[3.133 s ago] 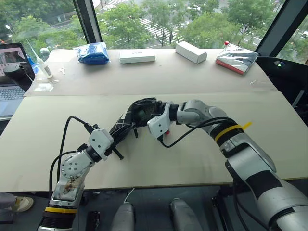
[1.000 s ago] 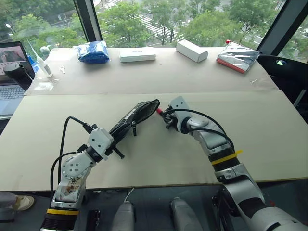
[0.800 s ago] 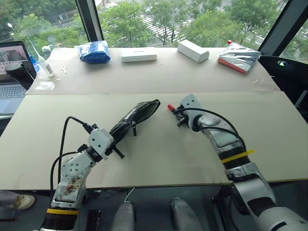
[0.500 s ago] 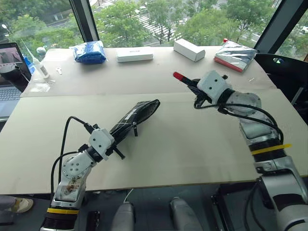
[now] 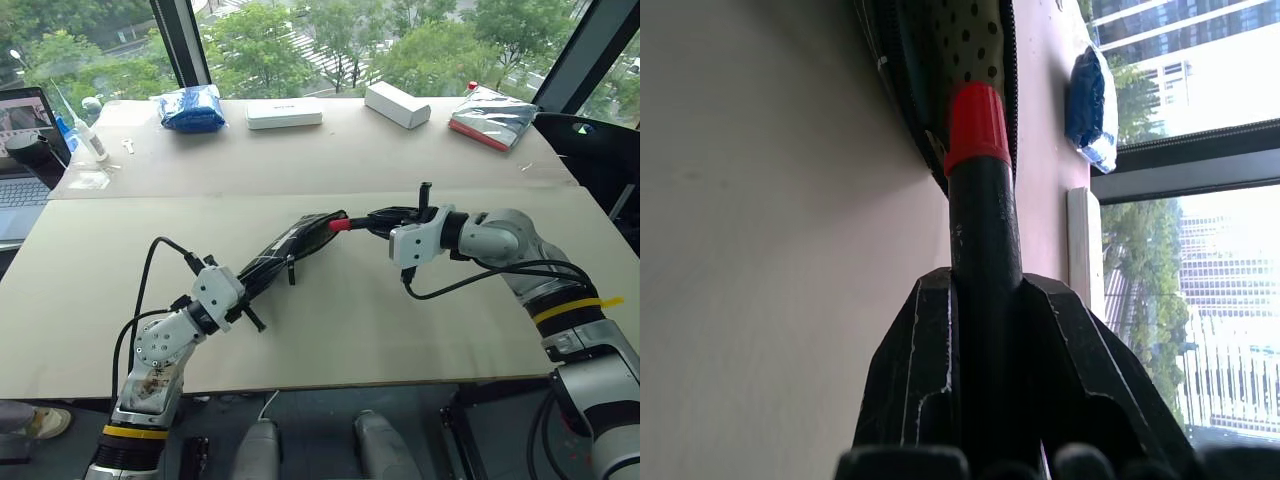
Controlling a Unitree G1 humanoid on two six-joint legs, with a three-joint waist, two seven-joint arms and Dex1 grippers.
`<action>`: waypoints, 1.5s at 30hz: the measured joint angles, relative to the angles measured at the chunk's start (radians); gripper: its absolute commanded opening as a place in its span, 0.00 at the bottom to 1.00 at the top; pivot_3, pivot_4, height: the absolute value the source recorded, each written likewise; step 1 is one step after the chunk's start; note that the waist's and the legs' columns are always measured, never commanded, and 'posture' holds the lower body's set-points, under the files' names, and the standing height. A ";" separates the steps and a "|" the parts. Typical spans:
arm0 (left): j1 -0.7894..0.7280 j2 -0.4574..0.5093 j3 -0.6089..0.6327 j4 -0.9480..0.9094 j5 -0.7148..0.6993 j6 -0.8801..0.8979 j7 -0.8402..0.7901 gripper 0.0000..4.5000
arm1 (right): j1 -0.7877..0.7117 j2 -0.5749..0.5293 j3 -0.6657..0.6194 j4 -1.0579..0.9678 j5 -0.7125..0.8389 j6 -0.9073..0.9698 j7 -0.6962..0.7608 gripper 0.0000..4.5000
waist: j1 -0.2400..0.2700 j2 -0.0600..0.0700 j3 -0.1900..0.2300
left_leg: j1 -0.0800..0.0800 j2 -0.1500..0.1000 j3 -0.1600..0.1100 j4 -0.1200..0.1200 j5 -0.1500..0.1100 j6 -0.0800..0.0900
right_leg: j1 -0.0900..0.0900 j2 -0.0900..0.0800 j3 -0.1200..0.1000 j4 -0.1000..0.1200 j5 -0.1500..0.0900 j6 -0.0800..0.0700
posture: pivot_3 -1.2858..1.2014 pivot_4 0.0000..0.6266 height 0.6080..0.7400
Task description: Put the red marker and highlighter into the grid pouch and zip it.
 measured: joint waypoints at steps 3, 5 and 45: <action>0.000 0.000 -0.010 0.000 -0.003 0.000 -0.018 0.00 | -0.001 0.007 0.002 0.002 -0.015 -0.034 -0.003 0.12 | 0.000 0.000 0.000 | 0.000 0.000 0.000 0.000 0.000 0.000 | 0.000 0.000 0.000 0.000 0.000 0.000 | 0.52 0.24 1.00; -0.001 0.000 -0.017 0.000 -0.005 0.000 -0.031 0.00 | -0.006 0.013 0.009 0.002 -0.033 -0.051 -0.005 0.12 | 0.000 0.000 0.000 | 0.000 0.000 0.000 0.000 0.000 0.000 | 0.000 0.000 0.000 0.000 0.000 0.000 | 0.52 0.24 1.00; -0.027 -0.012 -0.057 0.024 -0.034 -0.015 -0.102 0.00 | 0.057 -0.030 -0.193 -0.238 0.772 0.785 0.475 0.83 | 0.022 0.001 0.000 | 0.004 0.000 -0.002 0.002 -0.001 0.001 | 0.009 0.000 -0.002 -0.001 0.000 0.000 | 0.52 0.24 1.00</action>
